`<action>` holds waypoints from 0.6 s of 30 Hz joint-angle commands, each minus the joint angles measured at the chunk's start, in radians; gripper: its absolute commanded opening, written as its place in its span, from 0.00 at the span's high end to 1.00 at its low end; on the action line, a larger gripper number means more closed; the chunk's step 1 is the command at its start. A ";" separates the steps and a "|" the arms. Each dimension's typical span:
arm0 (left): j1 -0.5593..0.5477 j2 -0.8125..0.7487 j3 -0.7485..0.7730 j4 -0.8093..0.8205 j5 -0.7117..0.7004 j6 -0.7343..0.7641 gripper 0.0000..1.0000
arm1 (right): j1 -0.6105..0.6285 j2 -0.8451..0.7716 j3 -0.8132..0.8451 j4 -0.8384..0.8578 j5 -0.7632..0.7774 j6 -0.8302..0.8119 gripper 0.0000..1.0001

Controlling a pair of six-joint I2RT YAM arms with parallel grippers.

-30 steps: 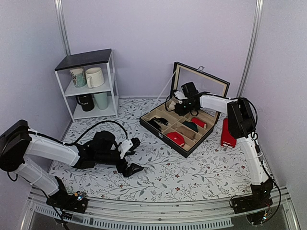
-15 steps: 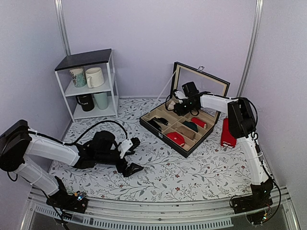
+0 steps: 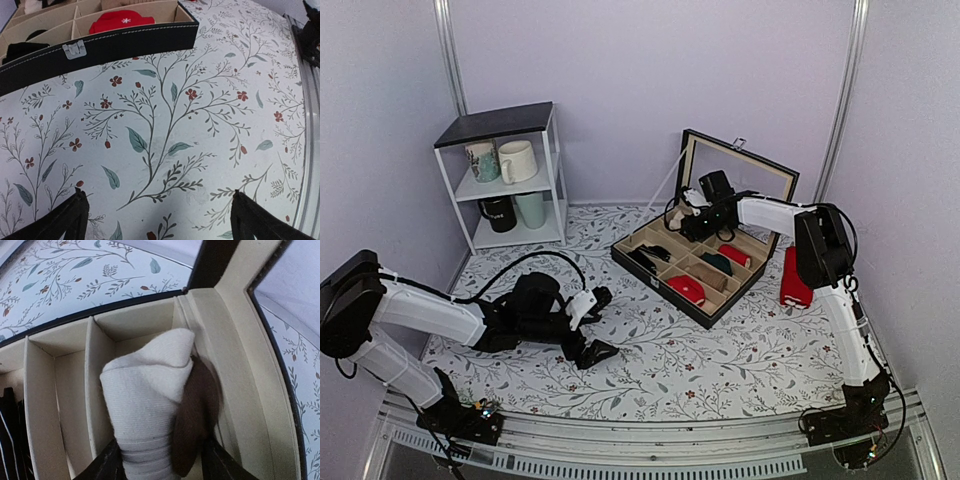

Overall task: Roll the socks
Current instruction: Place a pair of socks in the storage box.

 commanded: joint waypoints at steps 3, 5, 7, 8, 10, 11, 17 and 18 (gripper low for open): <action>0.017 0.002 -0.007 0.015 0.012 0.008 0.01 | -0.014 -0.060 -0.008 -0.001 0.048 0.026 0.70; 0.018 0.001 -0.009 0.015 0.012 0.009 0.01 | -0.014 -0.051 -0.007 -0.004 0.047 0.023 0.86; 0.017 -0.001 -0.010 0.013 0.013 0.009 0.01 | -0.016 -0.041 -0.008 -0.011 0.035 0.022 0.88; 0.017 -0.002 -0.010 0.013 0.011 0.009 0.01 | -0.018 -0.034 -0.007 -0.015 0.027 0.022 0.89; 0.018 -0.001 -0.011 0.013 0.010 0.010 0.01 | -0.021 -0.021 -0.008 -0.024 0.010 0.026 0.90; 0.018 -0.001 -0.010 0.013 0.010 0.011 0.01 | -0.021 -0.015 -0.007 -0.029 0.001 0.027 0.91; 0.020 0.002 -0.009 0.014 0.009 0.013 0.01 | -0.022 0.019 -0.001 -0.077 0.009 0.045 0.92; 0.021 0.002 -0.009 0.014 0.010 0.012 0.00 | -0.024 0.026 0.003 -0.090 0.010 0.052 0.92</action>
